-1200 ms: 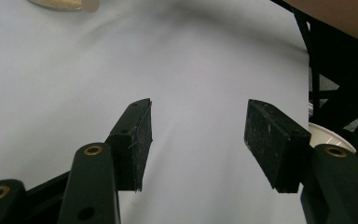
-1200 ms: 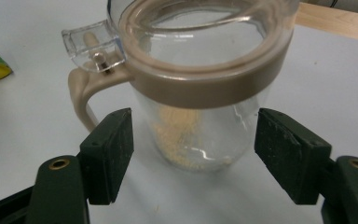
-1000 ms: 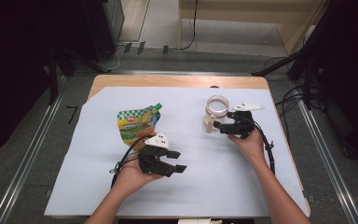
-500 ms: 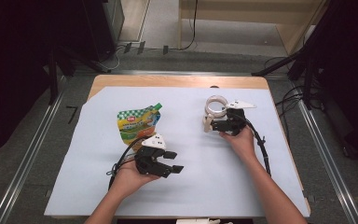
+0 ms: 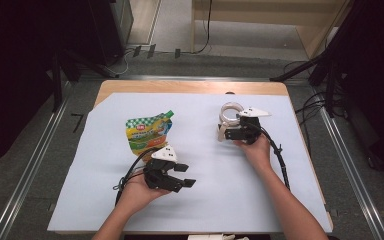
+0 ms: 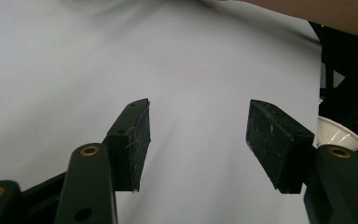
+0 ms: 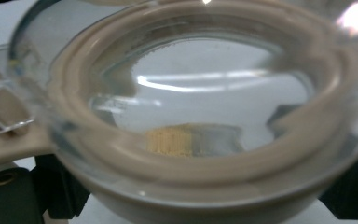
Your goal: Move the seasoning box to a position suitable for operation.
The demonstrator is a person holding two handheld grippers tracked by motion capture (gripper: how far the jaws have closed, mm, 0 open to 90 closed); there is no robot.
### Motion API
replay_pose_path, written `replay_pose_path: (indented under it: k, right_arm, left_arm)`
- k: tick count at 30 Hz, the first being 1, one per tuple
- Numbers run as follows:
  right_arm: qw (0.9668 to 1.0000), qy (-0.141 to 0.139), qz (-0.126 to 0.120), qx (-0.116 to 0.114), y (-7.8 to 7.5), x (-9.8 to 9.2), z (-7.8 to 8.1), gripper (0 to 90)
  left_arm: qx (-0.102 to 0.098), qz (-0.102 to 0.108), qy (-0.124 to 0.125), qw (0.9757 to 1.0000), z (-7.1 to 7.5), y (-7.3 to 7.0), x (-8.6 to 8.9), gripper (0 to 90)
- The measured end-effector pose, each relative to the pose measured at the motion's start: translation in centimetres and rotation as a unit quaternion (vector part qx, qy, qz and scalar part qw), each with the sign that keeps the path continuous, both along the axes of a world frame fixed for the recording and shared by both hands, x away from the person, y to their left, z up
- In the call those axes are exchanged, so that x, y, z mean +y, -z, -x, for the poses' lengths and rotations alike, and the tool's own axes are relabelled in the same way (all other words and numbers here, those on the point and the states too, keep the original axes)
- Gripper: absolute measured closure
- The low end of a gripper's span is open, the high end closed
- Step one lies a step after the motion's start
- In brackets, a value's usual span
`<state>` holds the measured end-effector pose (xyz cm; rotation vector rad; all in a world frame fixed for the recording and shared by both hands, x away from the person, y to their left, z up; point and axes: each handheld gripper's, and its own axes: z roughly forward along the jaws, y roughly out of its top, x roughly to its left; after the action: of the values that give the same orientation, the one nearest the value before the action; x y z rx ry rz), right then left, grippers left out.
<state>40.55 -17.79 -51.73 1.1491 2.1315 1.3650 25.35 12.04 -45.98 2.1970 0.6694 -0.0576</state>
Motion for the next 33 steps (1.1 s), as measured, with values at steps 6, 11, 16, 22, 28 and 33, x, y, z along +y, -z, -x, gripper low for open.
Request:
replay_pose_path:
  k: [6, 11, 16, 22, 28, 33]
  right_arm:
    - [0.9997, -0.004, 0.015, -0.017, -0.2, 0.0, 0.2, 11.9]
    - [0.9998, -0.011, 0.009, -0.015, -0.4, 0.1, 0.3, 12.0]
    - [0.9997, -0.019, -0.005, -0.014, -0.9, 0.3, 0.6, 12.1]
    - [0.9995, -0.027, -0.009, -0.013, -1.3, 0.5, 1.1, 12.1]
    - [0.9991, -0.039, -0.012, -0.015, -1.8, 0.6, 1.6, 12.1]
    - [0.9988, -0.045, -0.006, -0.019, -1.8, 0.6, 2.2, 12.1]
  left_arm:
    - [0.000, -0.003, -0.003, 1.0000, 0.0, 0.0, 0.2, 40.5]
    - [0.001, -0.001, -0.007, 1.0000, -0.1, 0.0, 0.4, 40.5]
    - [0.003, 0.003, -0.010, 0.9999, 0.0, -0.1, 0.5, 40.4]
    - [0.003, -0.001, -0.011, 0.9999, -0.2, 0.0, 0.5, 39.8]
    - [0.006, 0.000, -0.014, 0.9999, -0.4, 0.2, 0.6, 39.3]
    - [0.007, 0.001, -0.011, 0.9999, -0.6, 0.2, 0.3, 39.0]
